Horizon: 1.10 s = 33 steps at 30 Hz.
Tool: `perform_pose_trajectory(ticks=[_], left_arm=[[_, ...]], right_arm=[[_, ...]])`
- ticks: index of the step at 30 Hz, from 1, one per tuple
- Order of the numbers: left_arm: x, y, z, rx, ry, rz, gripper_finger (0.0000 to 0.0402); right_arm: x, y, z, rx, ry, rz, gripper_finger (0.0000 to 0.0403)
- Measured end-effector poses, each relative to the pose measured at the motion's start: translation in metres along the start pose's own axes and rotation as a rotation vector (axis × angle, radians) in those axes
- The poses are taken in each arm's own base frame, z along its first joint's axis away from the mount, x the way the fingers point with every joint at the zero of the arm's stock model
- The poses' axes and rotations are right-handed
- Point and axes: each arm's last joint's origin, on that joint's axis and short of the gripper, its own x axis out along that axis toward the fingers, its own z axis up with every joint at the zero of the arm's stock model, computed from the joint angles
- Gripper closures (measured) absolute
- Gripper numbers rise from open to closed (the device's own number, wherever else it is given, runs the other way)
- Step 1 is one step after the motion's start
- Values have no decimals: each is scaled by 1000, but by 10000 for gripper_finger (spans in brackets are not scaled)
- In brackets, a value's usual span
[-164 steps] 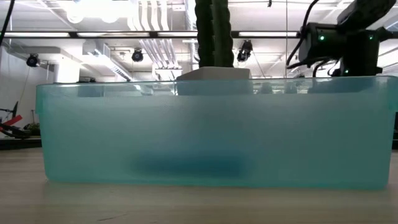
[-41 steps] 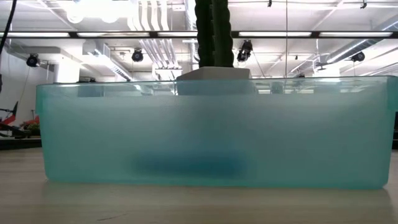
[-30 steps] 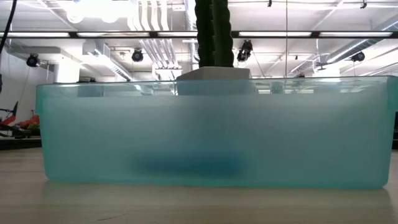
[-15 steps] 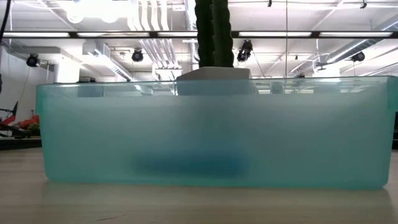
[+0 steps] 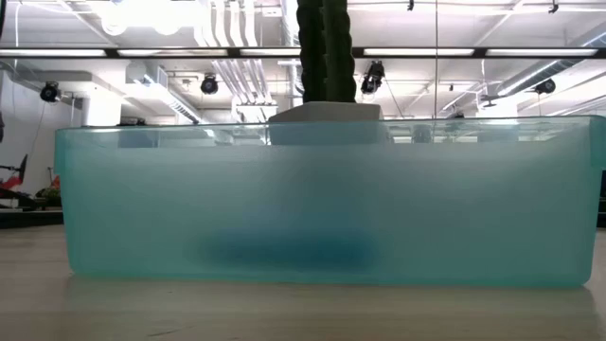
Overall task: Pick & Place Kitchen Sink Supplies
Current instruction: Put the pink dish brush into the left transparent bin
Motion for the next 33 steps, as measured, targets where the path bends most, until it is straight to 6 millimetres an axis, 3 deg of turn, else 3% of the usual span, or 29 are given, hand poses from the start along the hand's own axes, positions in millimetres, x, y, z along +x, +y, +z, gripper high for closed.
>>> perform_pose_trajectory(ticks=[10, 18, 23, 30, 33], left_arm=[[35, 45, -2, 16, 214, 288, 356], [91, 70, -4, 185, 459, 381, 356], [129, 93, -16, 328, 687, 496, 356], [173, 114, -33, 363, 837, 542, 356], [190, 126, -46, 300, 919, 572, 356]], right_arm=[[-12, -1, -4, -21, -3, -4, 159], [-11, -2, -4, 21, -5, -19, 166], [-9, -2, -4, 52, -3, -35, 171], [-6, -3, -5, 110, 2, -56, 172], [-5, -3, -6, 122, 6, -60, 172]])
